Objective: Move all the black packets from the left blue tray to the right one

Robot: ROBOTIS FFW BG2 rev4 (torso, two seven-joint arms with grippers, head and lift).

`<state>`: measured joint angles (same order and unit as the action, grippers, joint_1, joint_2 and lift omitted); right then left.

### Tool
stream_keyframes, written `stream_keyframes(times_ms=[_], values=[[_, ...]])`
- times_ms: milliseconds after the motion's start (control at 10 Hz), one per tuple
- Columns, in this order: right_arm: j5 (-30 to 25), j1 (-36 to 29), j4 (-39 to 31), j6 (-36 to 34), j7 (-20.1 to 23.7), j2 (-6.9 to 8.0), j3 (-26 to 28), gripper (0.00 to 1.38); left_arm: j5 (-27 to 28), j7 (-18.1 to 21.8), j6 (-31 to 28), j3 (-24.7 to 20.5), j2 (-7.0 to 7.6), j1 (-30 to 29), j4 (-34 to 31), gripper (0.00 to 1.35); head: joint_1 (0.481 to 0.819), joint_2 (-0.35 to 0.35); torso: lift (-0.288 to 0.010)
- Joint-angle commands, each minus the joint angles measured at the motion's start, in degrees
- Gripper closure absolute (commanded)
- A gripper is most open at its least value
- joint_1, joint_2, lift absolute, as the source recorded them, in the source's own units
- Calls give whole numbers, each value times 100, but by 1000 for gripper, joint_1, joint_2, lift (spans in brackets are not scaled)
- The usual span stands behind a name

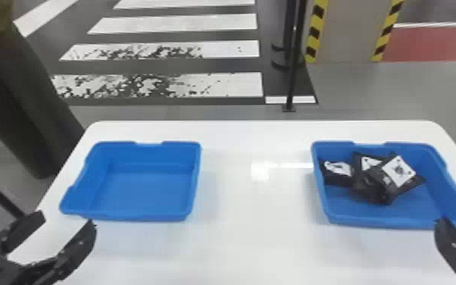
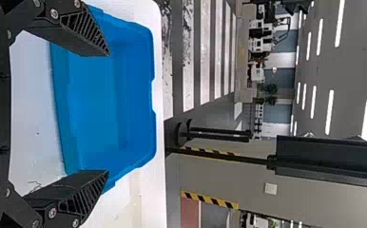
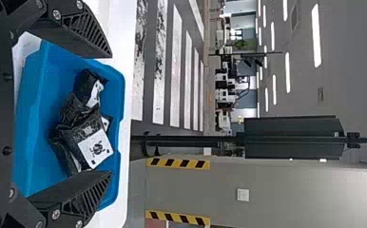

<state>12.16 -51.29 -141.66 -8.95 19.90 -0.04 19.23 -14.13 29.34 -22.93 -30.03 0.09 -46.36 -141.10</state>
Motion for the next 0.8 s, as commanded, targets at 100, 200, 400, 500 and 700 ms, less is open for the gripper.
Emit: stream_keyframes(times_ms=[100,200,400,500,700], values=[[-27,10,237,122,-13,9,-60,156,293,-51,395,181,-24,-32,82,160,695,86,-140],[18,66,279,108,-13,9,-129,156,316,-51,409,204,-24,38,97,160,695,83,-140],[30,193,350,108,-13,9,-175,156,305,-60,395,284,-24,249,111,160,695,82,-140],[30,277,392,108,-13,9,-197,156,305,-69,353,318,-24,347,111,162,695,79,-140],[53,404,504,108,-13,9,-243,156,305,-69,254,398,-24,418,153,162,695,71,-140]])
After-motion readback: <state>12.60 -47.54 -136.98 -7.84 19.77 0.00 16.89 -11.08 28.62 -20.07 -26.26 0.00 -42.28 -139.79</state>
